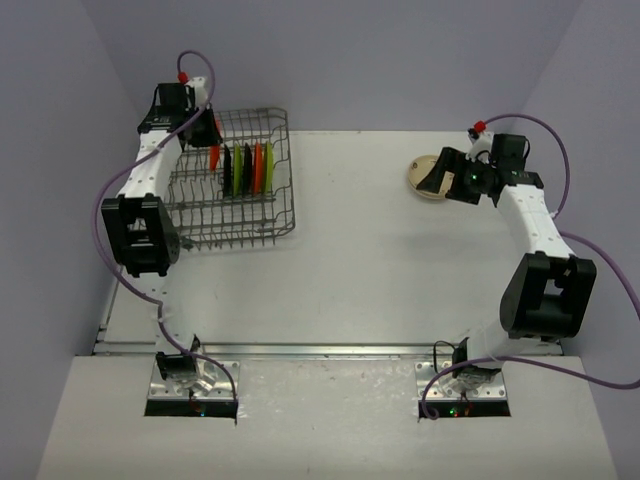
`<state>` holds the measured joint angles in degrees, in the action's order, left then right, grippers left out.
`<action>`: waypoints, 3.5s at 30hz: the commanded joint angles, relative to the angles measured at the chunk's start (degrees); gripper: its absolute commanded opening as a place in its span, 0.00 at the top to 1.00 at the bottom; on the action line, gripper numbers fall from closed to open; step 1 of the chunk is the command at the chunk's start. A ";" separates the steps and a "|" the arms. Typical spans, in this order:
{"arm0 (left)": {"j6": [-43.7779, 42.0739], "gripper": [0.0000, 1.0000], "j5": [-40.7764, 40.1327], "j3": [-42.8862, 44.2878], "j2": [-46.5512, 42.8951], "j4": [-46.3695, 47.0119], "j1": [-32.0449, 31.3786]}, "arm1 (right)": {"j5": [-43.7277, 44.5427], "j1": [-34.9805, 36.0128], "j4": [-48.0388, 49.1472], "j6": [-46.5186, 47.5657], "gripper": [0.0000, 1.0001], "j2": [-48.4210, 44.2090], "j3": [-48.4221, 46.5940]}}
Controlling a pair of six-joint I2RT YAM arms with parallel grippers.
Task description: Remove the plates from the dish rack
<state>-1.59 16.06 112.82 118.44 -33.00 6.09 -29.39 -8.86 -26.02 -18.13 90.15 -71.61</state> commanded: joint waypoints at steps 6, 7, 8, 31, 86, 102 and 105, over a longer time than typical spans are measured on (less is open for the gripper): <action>-18.66 1.00 2.38 -7.00 -17.45 5.89 -7.28 | -8.79 -0.07 1.29 -3.40 0.01 -4.19 -1.60; -23.98 1.00 -0.85 -11.14 -20.30 7.06 -11.13 | -10.14 -0.02 1.56 -4.13 0.01 -4.36 -1.60; -28.30 1.00 -3.21 -14.82 -24.88 9.88 -13.77 | -11.02 0.06 1.90 -4.81 0.01 -4.29 -1.52; -77.82 1.00 -34.93 -72.83 -49.97 39.94 -61.79 | -19.45 24.17 1.76 -11.69 0.19 7.58 -2.37; -5.34 0.00 -14.74 -29.45 -26.33 8.13 -10.87 | -8.50 -11.30 -10.23 11.27 1.00 24.16 -3.49; -4.17 0.00 -14.75 -29.27 -26.19 8.57 -10.56 | -6.15 -0.49 -2.91 -8.24 1.00 27.99 -12.68; -4.71 0.00 -15.06 -29.82 -26.91 8.64 -10.48 | -7.73 -0.12 -3.62 -9.49 1.00 30.16 -14.87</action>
<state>-6.94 0.69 81.60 92.27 -26.39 -5.15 -35.61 -9.90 -31.69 -21.83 117.85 -83.00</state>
